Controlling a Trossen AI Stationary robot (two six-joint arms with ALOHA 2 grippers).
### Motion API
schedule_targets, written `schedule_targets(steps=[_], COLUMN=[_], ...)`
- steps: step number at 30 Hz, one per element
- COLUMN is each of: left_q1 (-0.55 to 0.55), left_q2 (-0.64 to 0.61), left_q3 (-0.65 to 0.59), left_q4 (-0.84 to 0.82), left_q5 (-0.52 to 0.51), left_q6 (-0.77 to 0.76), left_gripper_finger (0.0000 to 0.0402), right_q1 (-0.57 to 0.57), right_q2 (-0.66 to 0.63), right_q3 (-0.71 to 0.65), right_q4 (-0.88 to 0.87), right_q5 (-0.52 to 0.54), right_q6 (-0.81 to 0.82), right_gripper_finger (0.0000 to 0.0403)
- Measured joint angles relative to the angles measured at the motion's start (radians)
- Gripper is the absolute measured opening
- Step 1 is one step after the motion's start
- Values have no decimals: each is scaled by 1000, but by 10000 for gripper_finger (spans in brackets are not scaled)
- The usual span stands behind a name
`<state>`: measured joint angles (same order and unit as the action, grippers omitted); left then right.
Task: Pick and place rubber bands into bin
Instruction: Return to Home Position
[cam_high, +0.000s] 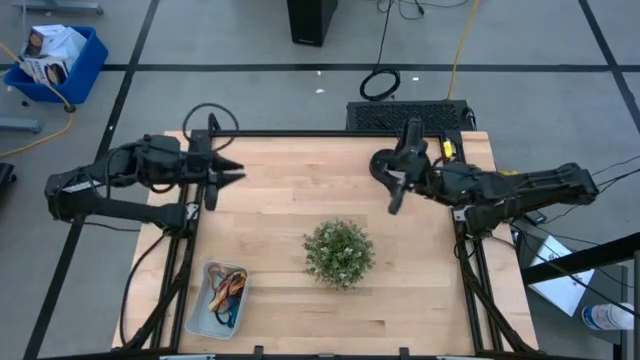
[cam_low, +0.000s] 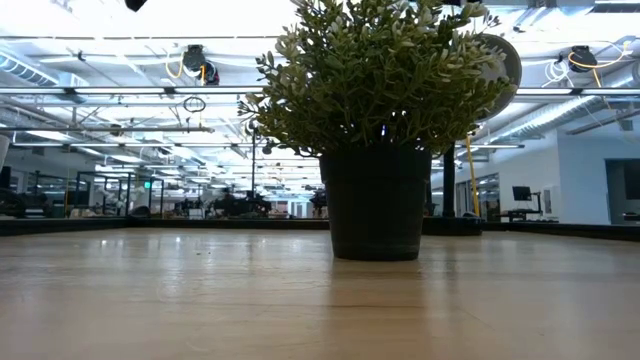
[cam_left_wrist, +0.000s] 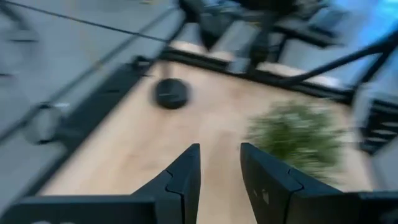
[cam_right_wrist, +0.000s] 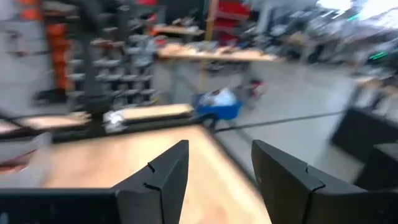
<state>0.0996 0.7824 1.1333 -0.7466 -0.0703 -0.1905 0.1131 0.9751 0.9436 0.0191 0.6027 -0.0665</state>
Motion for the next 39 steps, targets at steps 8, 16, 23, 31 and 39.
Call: schedule_targets(steps=[8,16,23,31,39], left_q1=[67,86,86,85,85], left_q2=[-76,-217,-371,-525,-660], left_q3=[-33,-78,-206,-388,-599], left_q4=[-18,-17,10,84,181], left_q5=[-250,-262,-324,-320,-322], left_q6=[63,72,25,-51,-59], left_gripper_finger=[120,120,120,120,120], right_q1=[6,51,93,98,98], right_q2=[-174,-384,-545,-624,-670], right_q3=[-60,-274,-463,-651,-866], right_q4=[-127,-76,-36,193,477], right_q5=[-268,-270,-329,-530,-634], right_q6=[158,145,255,219,218], right_gripper_finger=[169,169,169,169,169])
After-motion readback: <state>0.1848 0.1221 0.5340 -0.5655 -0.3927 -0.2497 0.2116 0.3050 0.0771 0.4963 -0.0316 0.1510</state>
